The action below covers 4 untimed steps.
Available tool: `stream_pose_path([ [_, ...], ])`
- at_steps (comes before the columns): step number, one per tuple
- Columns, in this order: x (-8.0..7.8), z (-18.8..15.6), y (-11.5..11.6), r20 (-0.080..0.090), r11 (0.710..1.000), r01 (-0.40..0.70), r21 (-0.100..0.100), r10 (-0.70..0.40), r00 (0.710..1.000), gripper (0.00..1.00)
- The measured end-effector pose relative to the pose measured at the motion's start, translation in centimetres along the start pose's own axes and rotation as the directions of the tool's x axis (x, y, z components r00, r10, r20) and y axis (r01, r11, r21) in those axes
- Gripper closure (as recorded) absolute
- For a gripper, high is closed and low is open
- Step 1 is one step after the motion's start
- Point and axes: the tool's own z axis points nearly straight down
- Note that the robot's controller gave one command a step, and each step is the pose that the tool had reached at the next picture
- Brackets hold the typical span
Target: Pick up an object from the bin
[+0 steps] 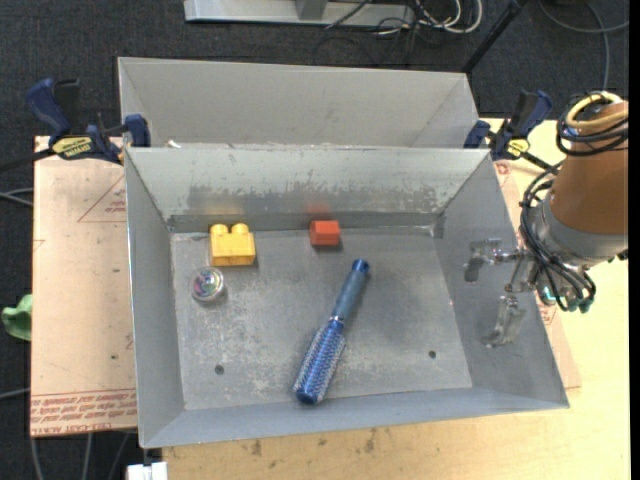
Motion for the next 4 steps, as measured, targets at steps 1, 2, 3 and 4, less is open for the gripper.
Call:
stream_pose_path([
  [1,-0.9,10.2,5.2,0.001,0.985,0.175,-0.002,-0.175,0.985,0.0],
  [2,-3.8,9.6,13.6,0.011,0.992,0.125,-0.003,-0.125,0.992,0.0],
  [3,-1.7,14.3,17.7,0.009,0.902,0.431,0.002,-0.431,0.902,0.0],
  [4,-1.7,14.2,17.5,0.007,0.902,0.431,0.003,-0.431,0.902,1.0],
])
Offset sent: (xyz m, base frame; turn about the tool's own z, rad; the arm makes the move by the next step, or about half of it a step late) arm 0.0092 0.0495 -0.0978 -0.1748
